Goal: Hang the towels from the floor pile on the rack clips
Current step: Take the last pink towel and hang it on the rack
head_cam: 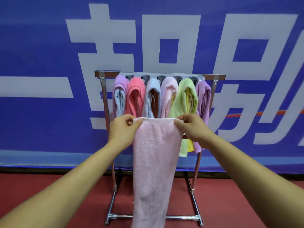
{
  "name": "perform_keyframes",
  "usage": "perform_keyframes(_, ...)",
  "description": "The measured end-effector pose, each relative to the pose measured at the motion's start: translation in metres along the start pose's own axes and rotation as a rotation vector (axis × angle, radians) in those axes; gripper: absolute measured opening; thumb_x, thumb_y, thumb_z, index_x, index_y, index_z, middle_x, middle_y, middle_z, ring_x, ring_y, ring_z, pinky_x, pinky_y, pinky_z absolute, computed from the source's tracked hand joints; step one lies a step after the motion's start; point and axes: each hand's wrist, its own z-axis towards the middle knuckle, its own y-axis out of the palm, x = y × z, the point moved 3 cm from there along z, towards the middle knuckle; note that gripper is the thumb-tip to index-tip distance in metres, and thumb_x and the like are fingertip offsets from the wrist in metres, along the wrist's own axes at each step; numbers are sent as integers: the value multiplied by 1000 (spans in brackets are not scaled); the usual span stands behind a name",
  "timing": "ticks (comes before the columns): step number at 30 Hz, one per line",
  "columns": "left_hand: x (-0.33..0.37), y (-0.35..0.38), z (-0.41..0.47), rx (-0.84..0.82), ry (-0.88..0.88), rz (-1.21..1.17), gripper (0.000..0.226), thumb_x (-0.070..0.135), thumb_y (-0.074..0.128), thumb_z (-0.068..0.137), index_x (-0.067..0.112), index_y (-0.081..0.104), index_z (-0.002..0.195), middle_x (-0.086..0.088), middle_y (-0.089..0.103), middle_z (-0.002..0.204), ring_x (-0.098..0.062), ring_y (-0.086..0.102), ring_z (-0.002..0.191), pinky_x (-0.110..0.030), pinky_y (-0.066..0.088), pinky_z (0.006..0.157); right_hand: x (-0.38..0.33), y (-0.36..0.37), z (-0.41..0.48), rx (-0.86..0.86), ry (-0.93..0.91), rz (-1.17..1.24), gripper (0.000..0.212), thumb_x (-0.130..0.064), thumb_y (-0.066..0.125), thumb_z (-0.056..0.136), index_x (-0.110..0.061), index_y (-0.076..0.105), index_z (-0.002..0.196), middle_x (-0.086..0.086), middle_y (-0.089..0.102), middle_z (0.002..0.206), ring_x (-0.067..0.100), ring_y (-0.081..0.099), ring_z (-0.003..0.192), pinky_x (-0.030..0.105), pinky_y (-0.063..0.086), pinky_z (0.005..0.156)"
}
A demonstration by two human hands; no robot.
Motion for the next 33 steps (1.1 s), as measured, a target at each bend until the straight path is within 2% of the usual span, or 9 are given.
perform_keyframes(4, 3, 7, -2, 10, -185, -202, 25, 25, 72, 89, 9, 72, 70, -20, 68, 73, -23, 58, 64, -47, 58, 71, 3, 5, -1, -16, 148, 224, 28, -16, 65, 98, 11, 66, 103, 12, 62, 87, 16, 60, 71, 26, 61, 63)
perform_keyframes(7, 6, 13, -9, 55, -301, -306, 22, 20, 71, 88, 7, 74, 70, -24, 72, 80, -31, 66, 66, -59, 60, 70, -3, 14, -6, -26, 205, 376, 16, -11, 68, 95, 0, 66, 84, 11, 60, 78, 14, 59, 61, 23, 59, 53)
perform_keyframes(11, 21, 20, -21, 77, -278, -322, 17, 24, 76, 89, 13, 77, 76, -10, 76, 76, -23, 70, 65, -46, 64, 69, -10, 27, -12, 8, 208, 466, 22, -7, 70, 92, -8, 62, 72, 8, 62, 70, 14, 61, 55, 25, 58, 51)
perform_keyframes(17, 44, 35, -43, 38, -151, -274, 13, 35, 80, 83, 25, 79, 75, 7, 75, 70, -19, 73, 76, -48, 61, 79, -17, 37, -20, 73, 107, 407, 18, -9, 68, 93, -8, 61, 77, 12, 69, 74, 23, 68, 63, 38, 62, 65)
perform_keyframes(20, 44, 42, -53, -28, -223, -398, 23, 43, 74, 86, 23, 80, 75, -5, 77, 79, -30, 73, 89, -51, 59, 87, -17, 37, -25, 53, 81, 414, 14, -15, 69, 93, -7, 67, 82, 9, 68, 73, 19, 68, 61, 35, 61, 68)
perform_keyframes(23, 48, 43, -61, -32, -298, -608, 27, 20, 59, 94, 14, 80, 79, -6, 79, 81, -23, 76, 84, -35, 62, 79, -18, 40, -31, 0, 61, 416, 23, -28, 79, 87, -6, 74, 90, 2, 71, 73, 11, 68, 64, 23, 57, 62)
perform_keyframes(27, 41, 40, -59, -120, -329, -742, 32, 9, 45, 100, 1, 75, 92, -8, 79, 87, -17, 76, 80, -22, 58, 64, -17, 37, -32, 25, 42, 452, 10, -9, 67, 94, -2, 73, 95, 4, 71, 76, 13, 69, 69, 21, 56, 61)
perform_keyframes(30, 14, 36, -53, -79, -203, -527, 21, 11, 53, 99, 18, 74, 101, 0, 78, 100, -18, 74, 95, -29, 58, 79, -18, 32, -30, 62, 4, 351, 14, -9, 60, 94, -11, 70, 84, 3, 64, 77, 16, 61, 75, 37, 57, 73)
perform_keyframes(33, -11, 39, -53, -82, -18, -321, 42, 2, 63, 93, 39, 62, 113, 12, 71, 114, -7, 66, 108, -23, 51, 93, -30, 29, -32, 70, -79, 302, 15, -20, 57, 86, -20, 65, 73, 6, 55, 77, 20, 52, 77, 41, 45, 74)
